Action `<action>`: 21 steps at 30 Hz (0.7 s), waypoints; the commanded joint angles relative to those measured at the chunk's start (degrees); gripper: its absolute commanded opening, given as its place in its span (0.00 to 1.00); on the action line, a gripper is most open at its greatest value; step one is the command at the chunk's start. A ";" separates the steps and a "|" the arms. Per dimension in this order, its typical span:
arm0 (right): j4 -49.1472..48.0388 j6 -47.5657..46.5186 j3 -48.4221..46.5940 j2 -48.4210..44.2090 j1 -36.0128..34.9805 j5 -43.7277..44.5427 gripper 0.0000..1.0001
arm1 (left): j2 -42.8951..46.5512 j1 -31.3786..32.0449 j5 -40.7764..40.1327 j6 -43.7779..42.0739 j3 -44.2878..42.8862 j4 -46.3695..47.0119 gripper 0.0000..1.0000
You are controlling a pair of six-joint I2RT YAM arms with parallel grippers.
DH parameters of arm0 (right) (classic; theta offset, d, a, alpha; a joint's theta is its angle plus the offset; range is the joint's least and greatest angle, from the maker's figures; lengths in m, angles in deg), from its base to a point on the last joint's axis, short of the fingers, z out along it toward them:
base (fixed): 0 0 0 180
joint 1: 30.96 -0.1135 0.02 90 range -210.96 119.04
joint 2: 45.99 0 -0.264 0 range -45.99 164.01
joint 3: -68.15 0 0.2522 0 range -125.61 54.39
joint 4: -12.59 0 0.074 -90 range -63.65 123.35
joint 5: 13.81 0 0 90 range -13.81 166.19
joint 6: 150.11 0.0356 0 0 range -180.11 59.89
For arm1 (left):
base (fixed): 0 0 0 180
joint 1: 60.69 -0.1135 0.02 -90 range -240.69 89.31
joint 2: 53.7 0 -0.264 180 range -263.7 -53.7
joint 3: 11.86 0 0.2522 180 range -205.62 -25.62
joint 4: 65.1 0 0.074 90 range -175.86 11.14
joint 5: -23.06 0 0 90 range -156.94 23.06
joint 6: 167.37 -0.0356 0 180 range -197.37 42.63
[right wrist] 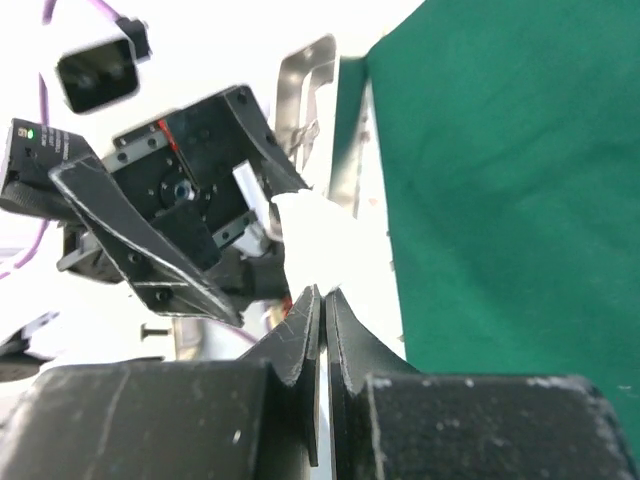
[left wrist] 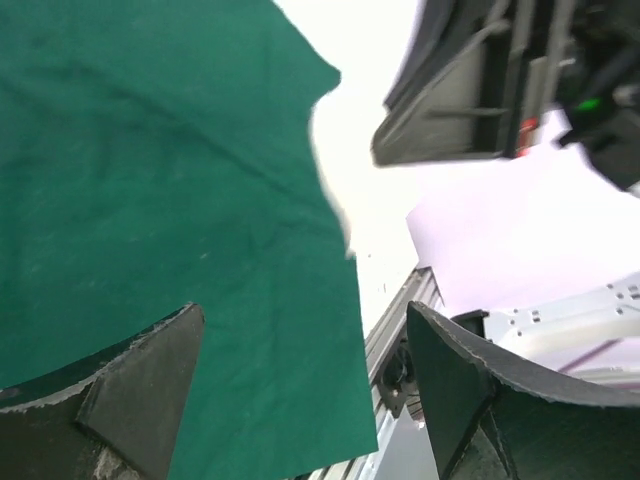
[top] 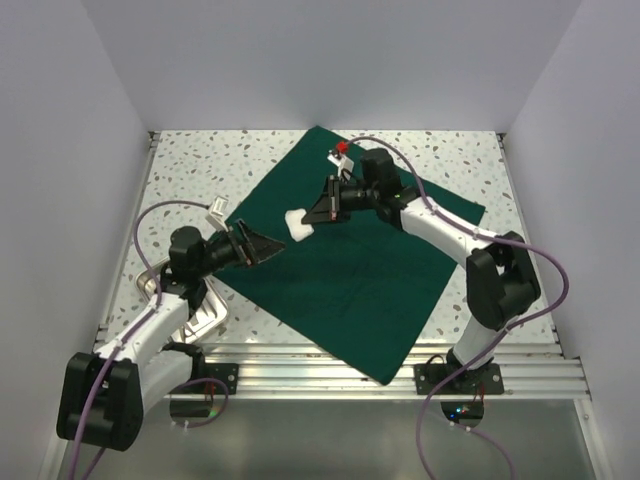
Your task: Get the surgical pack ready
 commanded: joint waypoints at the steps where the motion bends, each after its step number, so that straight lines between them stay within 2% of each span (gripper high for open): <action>1: -6.62 5.12 2.20 -0.78 -0.92 -4.53 0.00 | -0.42 0.57 2.84 4.34 0.81 14.91 0.86; 5: -8.20 5.38 3.26 -0.78 -2.15 -4.80 0.00 | -2.79 0.83 3.55 6.71 0.90 18.97 0.86; 13: -9.26 6.00 4.50 -1.66 -2.68 -4.89 0.00 | -7.19 2.24 3.81 8.30 0.73 21.34 0.86; 18: -9.44 6.00 4.23 -0.87 -3.29 -5.06 0.00 | -7.98 2.50 3.37 10.50 0.82 23.81 0.80; 21: -9.61 5.91 4.32 -0.78 -3.56 -5.15 0.00 | -8.25 2.50 3.20 11.73 0.82 24.69 0.73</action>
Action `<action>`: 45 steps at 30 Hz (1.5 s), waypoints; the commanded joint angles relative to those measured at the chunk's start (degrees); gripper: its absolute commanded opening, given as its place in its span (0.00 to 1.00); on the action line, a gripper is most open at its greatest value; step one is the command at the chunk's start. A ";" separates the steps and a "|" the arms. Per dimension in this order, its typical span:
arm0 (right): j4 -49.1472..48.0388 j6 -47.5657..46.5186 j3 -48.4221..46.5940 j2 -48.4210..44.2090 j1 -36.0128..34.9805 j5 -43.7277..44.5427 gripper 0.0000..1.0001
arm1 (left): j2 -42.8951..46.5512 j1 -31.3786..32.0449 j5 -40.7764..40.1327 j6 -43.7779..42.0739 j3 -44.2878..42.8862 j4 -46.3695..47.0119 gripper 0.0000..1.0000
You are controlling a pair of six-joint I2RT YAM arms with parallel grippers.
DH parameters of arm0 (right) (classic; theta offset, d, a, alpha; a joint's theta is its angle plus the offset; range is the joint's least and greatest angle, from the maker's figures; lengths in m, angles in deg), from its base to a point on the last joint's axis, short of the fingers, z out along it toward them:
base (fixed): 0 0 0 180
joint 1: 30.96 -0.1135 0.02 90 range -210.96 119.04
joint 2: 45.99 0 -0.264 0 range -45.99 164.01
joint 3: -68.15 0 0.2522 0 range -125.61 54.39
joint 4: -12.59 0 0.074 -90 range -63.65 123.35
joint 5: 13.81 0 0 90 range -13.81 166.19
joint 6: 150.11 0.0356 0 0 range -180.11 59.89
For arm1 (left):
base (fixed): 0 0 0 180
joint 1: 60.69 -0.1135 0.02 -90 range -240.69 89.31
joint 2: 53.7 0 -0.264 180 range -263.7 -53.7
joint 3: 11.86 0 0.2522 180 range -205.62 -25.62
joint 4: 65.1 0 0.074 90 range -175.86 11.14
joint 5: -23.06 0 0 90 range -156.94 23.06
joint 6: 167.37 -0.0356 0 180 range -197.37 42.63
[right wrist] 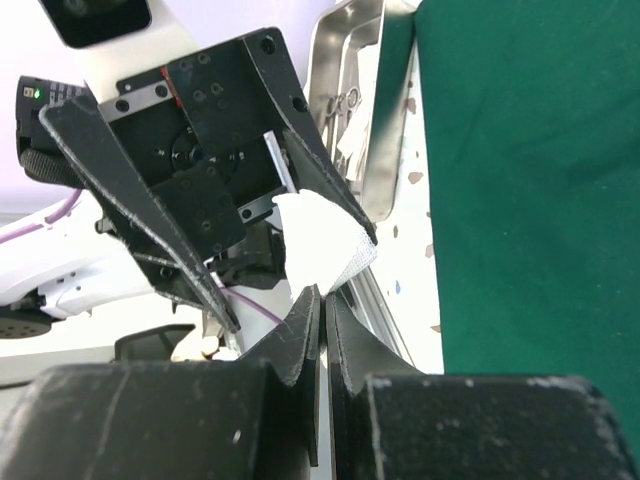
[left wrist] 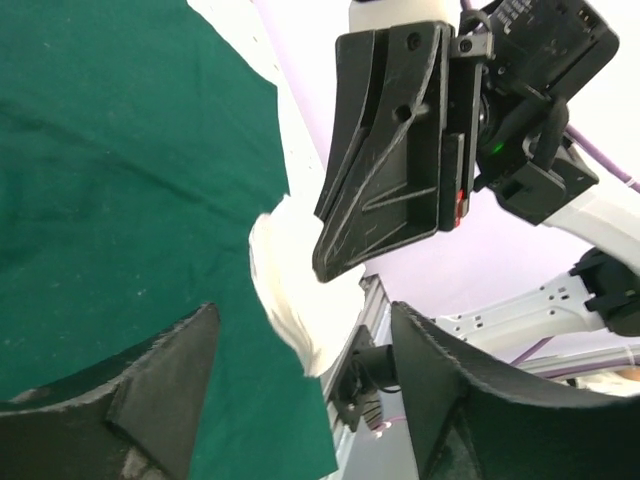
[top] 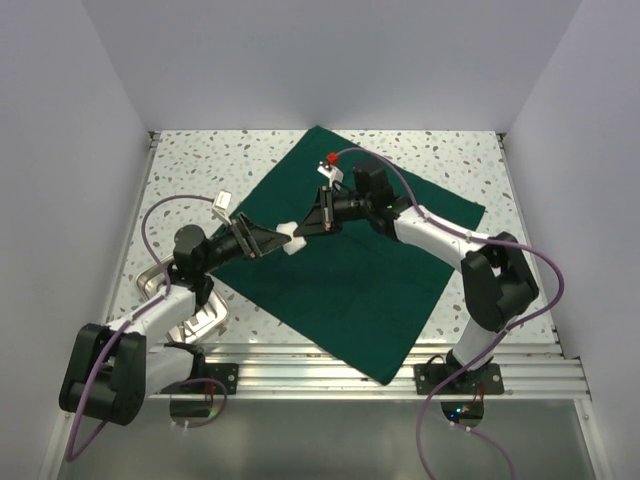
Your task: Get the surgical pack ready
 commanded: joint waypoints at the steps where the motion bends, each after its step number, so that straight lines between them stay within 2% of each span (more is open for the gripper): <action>1: -2.71 0.47 -0.12 -0.78 -0.78 -1.46 0.00 | -0.46 0.47 0.59 1.78 -0.23 5.20 0.70; 9: -3.59 0.91 -0.12 -0.78 -1.66 -1.11 0.00 | -0.64 0.73 -0.11 2.05 -1.46 2.48 0.54; 11: -3.76 1.00 -0.29 -0.78 -1.92 -1.02 0.00 | 0.06 0.73 -0.37 0.91 -2.25 0.37 0.36; 12: -3.76 1.00 -0.38 -0.78 -2.27 -0.67 0.00 | 1.19 0.73 -1.07 0.04 -3.47 -4.34 0.14; 13: -3.24 0.74 -0.64 -0.70 -2.28 -0.23 0.03 | 1.81 0.73 -1.95 -2.93 -4.36 -7.43 0.03; 14: -2.02 -0.05 -1.08 -0.70 -2.36 0.91 0.16 | 2.25 0.73 -3.78 -5.05 -5.67 -16.51 0.00; 16: 2.18 -3.03 -1.78 -0.78 -2.45 2.14 0.26 | 4.27 0.65 -5.81 -10.05 -8.49 -23.08 0.00; 17: 4.39 -4.35 -2.75 -1.48 -2.45 3.45 0.43 | 5.15 0.64 -10.43 -11.82 -9.63 -32.76 0.00; 19: 11.40 -8.03 -3.63 -2.88 -2.45 8.98 0.64 | 6.48 0.38 -15.55 -17.08 -13.93 -43.88 0.00; 20: 12.66 -8.93 -3.37 -3.68 -2.45 10.57 0.77 | 6.48 0.21 -21.06 -18.50 -15.77 -54.99 0.00; 22: 15.21 -10.86 -2.32 -6.75 -2.89 14.34 0.86 | 6.56 -0.58 -26.01 -20.79 -19.65 -63.93 0.00; 23: 15.83 -11.39 -1.10 -7.80 -3.24 15.06 0.89 | 6.74 -0.67 -32.56 -21.15 -21.22 -72.68 0.00; 25: 16.54 -12.10 2.14 -10.97 -4.21 16.29 0.90 | 8.14 -1.37 -39.45 -19.94 -24.31 -80.11 0.00; 26: 15.84 -11.93 3.73 -12.37 -4.64 16.12 0.90 | 8.93 -1.99 -42.79 -19.14 -25.27 -86.93 0.00; 29: 13.99 -11.92 8.48 -16.60 -5.88 14.47 0.91 | 11.74 -4.80 -53.15 -17.46 -28.26 -96.80 0.00; 32: 13.03 -11.92 10.95 -19.23 -6.40 12.44 0.91 | 12.10 -10.68 -55.75 -19.48 -27.49 -102.19 0.00; 36: 11.01 -11.66 11.66 -21.17 -8.07 11.38 0.92 | 14.56 -11.75 -52.58 -17.55 -23.10 -102.12 0.00; 39: 9.95 -10.96 11.75 -21.00 -8.16 9.63 0.92 | 12.29 -11.75 -57.06 -18.07 -20.99 -102.65 0.00; 45: 8.90 -11.13 12.54 -20.82 -8.87 9.79 0.92 | 8.69 -13.24 -53.46 -16.94 -18.78 -95.27 0.00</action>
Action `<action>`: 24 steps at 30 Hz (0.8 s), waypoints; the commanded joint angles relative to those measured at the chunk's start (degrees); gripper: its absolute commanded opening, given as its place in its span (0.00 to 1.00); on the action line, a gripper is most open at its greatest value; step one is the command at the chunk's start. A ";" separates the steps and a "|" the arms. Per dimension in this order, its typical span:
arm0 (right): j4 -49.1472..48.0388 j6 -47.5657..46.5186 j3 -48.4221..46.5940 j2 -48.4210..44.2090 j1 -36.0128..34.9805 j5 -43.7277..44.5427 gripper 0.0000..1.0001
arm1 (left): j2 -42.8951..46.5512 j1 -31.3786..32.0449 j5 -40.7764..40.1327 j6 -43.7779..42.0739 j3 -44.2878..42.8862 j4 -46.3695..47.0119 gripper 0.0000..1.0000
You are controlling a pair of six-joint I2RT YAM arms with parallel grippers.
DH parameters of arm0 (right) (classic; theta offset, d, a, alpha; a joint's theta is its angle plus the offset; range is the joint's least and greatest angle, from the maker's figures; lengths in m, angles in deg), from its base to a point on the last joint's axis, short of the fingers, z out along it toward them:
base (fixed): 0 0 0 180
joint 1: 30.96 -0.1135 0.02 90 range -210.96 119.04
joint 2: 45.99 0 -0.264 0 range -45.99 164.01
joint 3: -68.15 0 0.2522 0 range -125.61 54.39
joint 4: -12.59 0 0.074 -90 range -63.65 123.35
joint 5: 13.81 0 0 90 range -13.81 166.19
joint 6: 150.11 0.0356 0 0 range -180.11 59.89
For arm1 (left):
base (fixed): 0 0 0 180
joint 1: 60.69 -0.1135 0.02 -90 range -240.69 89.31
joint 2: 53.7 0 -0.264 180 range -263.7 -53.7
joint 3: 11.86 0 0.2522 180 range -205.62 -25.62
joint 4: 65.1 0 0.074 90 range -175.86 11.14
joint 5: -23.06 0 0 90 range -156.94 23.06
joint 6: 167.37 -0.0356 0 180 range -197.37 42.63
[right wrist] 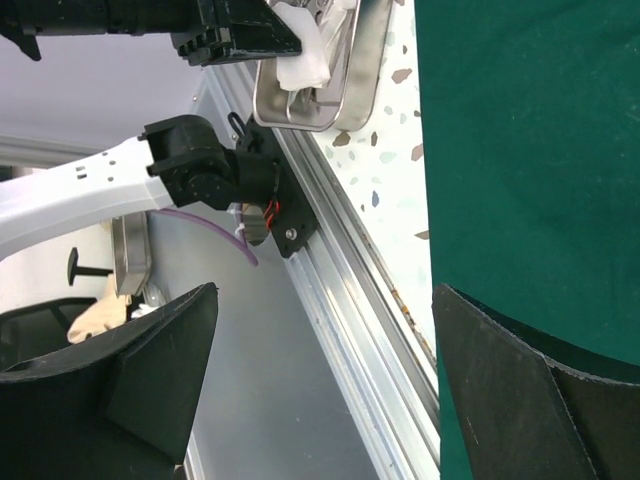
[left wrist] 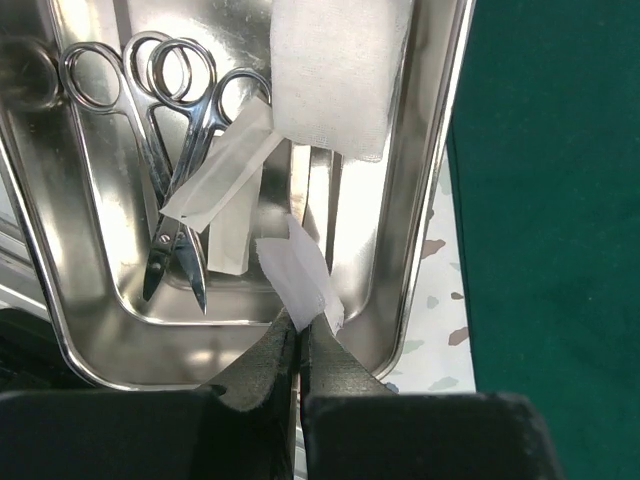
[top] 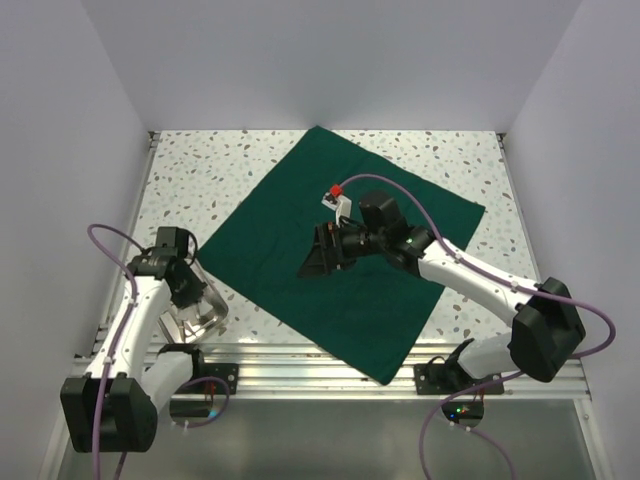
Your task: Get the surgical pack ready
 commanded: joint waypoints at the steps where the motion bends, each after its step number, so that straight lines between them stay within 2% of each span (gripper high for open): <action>1: -2.87 -0.62 0.32 -1.41 -0.60 -1.51 0.92 | -2.14 -0.61 0.05 0.24 0.72 4.07 0.00; 6: -2.87 -1.23 -0.38 1.48 -1.22 -1.59 0.92 | -5.74 -0.61 2.69 0.16 1.33 8.47 0.00; 12: -2.07 -1.94 -2.05 4.30 -2.36 -0.80 0.92 | -7.60 -0.61 -2.41 3.66 0.89 4.08 0.01; 15: -1.99 -1.94 -3.10 5.35 -2.98 -0.63 0.92 | -8.74 -0.61 -2.85 4.55 1.60 3.56 0.12; 18: -1.81 -2.29 -4.16 6.49 -3.68 -0.45 0.92 | -10.23 -0.61 -3.55 5.33 0.72 1.98 0.39; 19: -1.46 -2.55 -4.51 7.37 -3.86 -0.45 0.92 | -10.06 -0.61 -4.16 5.60 0.37 1.01 0.55; 21: -0.23 -3.34 -5.48 8.17 -4.30 -0.19 0.92 | -9.10 -0.61 -4.61 6.39 -0.16 0.04 0.70; 22: -0.23 -3.34 -5.57 8.34 -4.38 0.07 0.92 | -8.74 -0.61 -4.87 6.74 -0.51 -1.62 0.72; 23: -0.23 -3.43 -5.83 8.95 -4.73 0.16 0.92 | -7.70 -0.61 -4.79 6.92 -1.38 -2.33 0.81; 24: -0.32 -3.69 -6.70 9.39 -4.74 0.34 0.92 | -6.99 -0.61 -4.87 7.62 -2.00 -3.38 0.82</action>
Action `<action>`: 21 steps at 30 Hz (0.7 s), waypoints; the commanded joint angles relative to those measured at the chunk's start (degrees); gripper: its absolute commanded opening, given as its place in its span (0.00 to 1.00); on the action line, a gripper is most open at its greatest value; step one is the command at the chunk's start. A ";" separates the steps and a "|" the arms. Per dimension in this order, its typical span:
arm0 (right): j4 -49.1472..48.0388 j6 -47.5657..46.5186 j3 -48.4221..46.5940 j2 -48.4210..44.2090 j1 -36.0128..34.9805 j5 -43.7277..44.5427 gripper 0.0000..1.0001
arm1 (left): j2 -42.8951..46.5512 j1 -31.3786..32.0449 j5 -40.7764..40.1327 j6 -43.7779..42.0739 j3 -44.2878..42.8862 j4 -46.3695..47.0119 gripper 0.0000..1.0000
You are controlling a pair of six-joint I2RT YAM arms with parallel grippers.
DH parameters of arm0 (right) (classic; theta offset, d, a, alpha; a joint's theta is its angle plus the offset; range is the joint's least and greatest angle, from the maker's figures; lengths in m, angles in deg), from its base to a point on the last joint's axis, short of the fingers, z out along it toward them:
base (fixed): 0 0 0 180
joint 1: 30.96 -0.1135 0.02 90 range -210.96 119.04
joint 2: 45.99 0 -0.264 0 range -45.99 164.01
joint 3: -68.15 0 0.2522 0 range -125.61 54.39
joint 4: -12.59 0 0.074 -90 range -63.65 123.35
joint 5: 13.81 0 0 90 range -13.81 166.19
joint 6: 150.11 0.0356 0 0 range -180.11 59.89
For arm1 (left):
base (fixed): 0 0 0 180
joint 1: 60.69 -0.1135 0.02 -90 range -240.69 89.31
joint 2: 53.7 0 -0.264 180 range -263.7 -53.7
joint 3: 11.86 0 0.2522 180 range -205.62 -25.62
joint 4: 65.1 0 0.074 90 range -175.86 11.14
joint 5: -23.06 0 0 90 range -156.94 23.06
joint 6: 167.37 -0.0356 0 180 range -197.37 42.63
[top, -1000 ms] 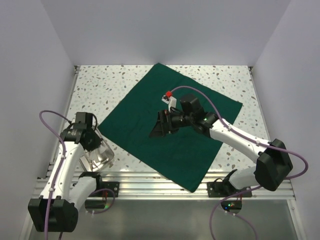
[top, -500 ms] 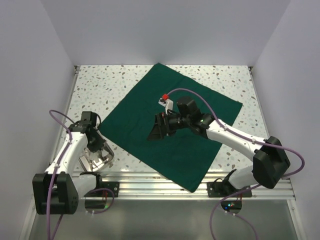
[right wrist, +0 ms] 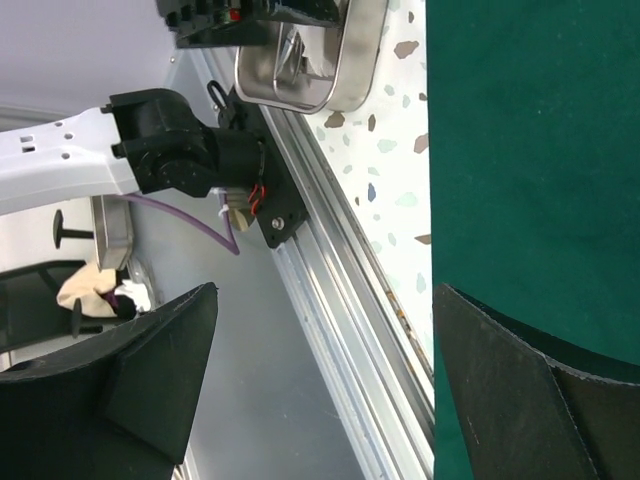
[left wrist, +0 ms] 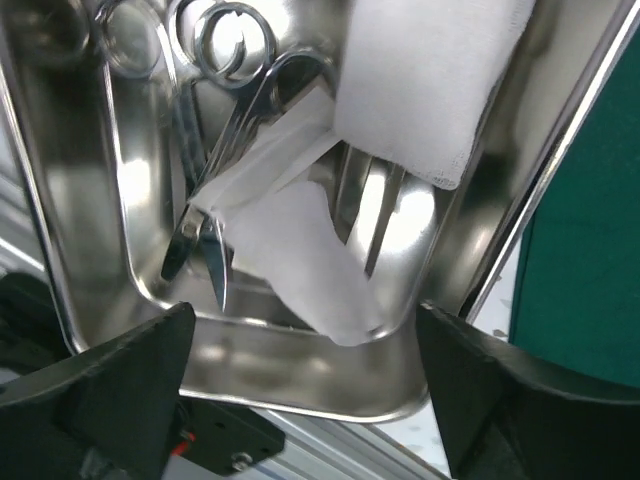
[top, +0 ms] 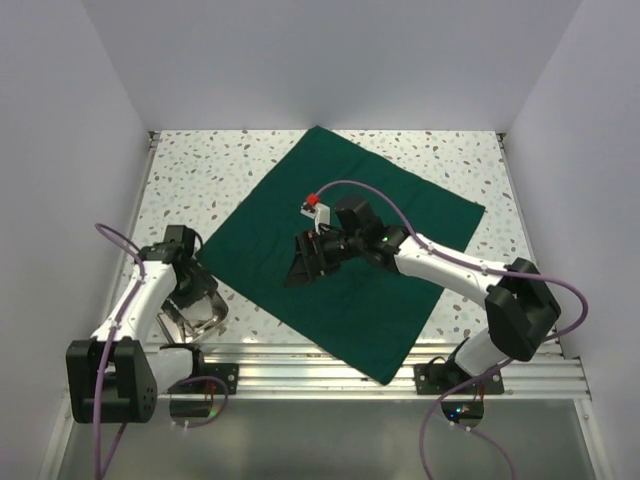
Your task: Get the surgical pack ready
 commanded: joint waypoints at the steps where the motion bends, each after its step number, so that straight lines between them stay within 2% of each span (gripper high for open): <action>1: 0.23 -2.08 -3.93 1.70 -0.74 0.27 0.92 | 3.35 -0.39 -2.77 2.88 -4.82 -7.03 1.00; 5: 4.26 -4.36 -10.43 10.20 -4.33 4.49 0.94 | 10.81 -0.04 -5.93 6.04 -12.46 -13.90 1.00; 7: 5.58 -5.06 -15.43 13.47 -6.70 7.46 0.99 | 16.15 -0.04 -8.04 6.23 -17.46 -15.49 1.00; 12: 9.98 -7.87 -27.65 25.23 -9.52 13.81 0.99 | 28.91 0.05 -7.35 2.01 -21.53 -10.15 0.89; 15: 12.70 -9.63 -35.91 32.17 -11.10 16.18 0.99 | 32.61 -0.13 -4.90 0.43 -21.10 -6.89 0.84; 16: 14.02 -10.25 -38.02 33.77 -11.63 17.14 0.97 | 33.06 -0.04 -4.28 -0.18 -21.01 -6.36 0.84; 17: 15.25 -10.69 -42.65 35.79 -12.16 18.28 0.90 | 33.41 -0.13 -3.75 -0.36 -20.92 -5.57 0.83; 21: 19.21 -12.01 -52.70 45.10 -15.05 23.47 0.74 | 34.91 -0.13 -2.25 -1.60 -19.87 -3.37 0.83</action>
